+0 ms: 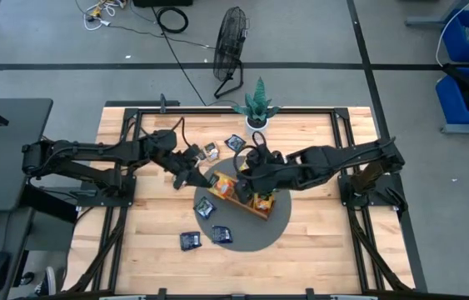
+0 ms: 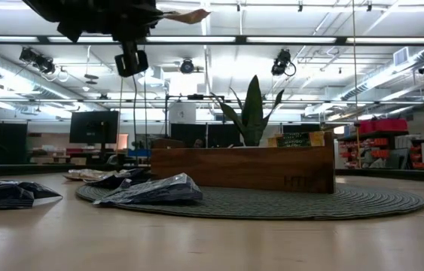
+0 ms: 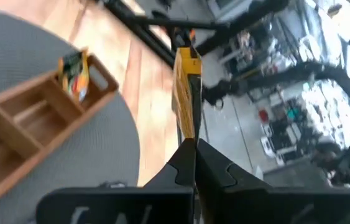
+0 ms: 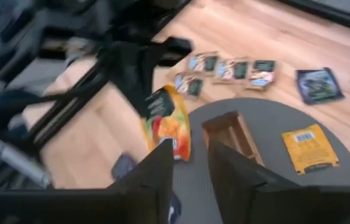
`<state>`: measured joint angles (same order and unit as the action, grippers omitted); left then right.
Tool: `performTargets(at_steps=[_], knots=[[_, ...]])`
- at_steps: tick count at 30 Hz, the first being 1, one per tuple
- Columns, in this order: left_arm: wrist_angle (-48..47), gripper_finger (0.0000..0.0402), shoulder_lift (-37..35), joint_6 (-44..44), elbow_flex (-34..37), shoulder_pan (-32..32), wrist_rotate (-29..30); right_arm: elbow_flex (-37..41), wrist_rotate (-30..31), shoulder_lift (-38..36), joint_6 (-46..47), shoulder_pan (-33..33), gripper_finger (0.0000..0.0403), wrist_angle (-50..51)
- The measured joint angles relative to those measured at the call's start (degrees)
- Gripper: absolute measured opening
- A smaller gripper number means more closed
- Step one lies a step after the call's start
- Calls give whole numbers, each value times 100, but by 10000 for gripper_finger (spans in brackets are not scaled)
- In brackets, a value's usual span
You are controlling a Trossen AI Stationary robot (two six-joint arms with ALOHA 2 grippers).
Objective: Pick & Place Tea
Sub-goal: Put the yellow tea bag into the right section of the wooden organizer
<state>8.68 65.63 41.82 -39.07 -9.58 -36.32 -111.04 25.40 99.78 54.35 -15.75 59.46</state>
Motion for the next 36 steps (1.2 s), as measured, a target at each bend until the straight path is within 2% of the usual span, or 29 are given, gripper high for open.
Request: performTargets(at_steps=[8, 13, 18, 27, 36], knots=[[-338, 1, 0, -805, 0, 322, -58, -2, -1479, 243, -1574, 512, 141, -941], [-351, 1, 0, -1138, 0, 529, 441, 0, -1972, 405, -1775, 758, 144, -1039], [-336, 1, 0, -1276, 0, 573, 521, 0, -2519, 605, -1947, 887, 144, -1137], [-316, 1, -2, -1296, 1, 570, 519, 0, -2931, 969, -2188, 970, 144, -1628], [-353, 1, -3, -1259, 2, 570, 513, 0, -2838, 1125, -2278, 968, 143, -1449]])
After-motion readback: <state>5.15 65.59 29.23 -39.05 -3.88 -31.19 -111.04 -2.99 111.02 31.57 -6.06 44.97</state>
